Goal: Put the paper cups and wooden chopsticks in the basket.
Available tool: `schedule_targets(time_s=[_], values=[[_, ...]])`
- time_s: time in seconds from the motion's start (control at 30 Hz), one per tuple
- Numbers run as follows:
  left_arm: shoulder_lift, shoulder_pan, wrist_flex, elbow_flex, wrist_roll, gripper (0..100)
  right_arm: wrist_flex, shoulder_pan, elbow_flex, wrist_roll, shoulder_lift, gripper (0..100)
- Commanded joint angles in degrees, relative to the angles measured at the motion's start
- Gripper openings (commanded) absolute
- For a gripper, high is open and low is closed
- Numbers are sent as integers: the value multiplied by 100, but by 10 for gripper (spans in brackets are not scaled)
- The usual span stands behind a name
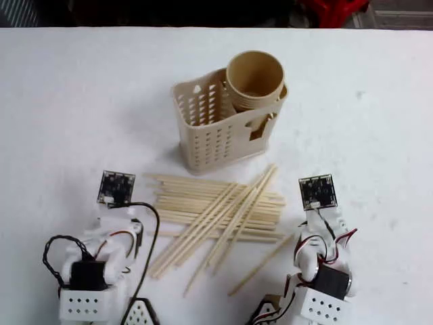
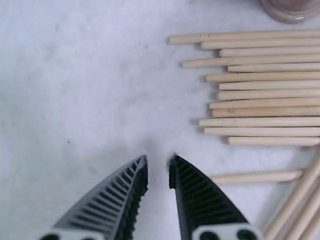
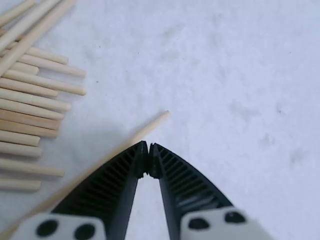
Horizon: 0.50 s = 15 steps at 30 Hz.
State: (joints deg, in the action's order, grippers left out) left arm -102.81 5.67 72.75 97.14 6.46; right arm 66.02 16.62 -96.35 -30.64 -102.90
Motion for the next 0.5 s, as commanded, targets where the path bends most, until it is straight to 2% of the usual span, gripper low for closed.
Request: schedule_targets(time_s=[0.0, 0.1, 0.2, 0.33, 0.47], values=[[-22, -295, -70, -9, 53, 97, -101, 57, -44, 62, -40, 18], [-13, -927, 26, -9, 53, 96, -101, 57, -44, 62, -40, 18], [-31, -1095, -62, -18, 70, 98, -101, 57, -44, 62, -40, 18], [-31, -699, -448, -70, 193, 98, -101, 57, -44, 62, -40, 18], [-22, 75, -1134, -659, 932, 94, -101, 57, -44, 62, -40, 18]])
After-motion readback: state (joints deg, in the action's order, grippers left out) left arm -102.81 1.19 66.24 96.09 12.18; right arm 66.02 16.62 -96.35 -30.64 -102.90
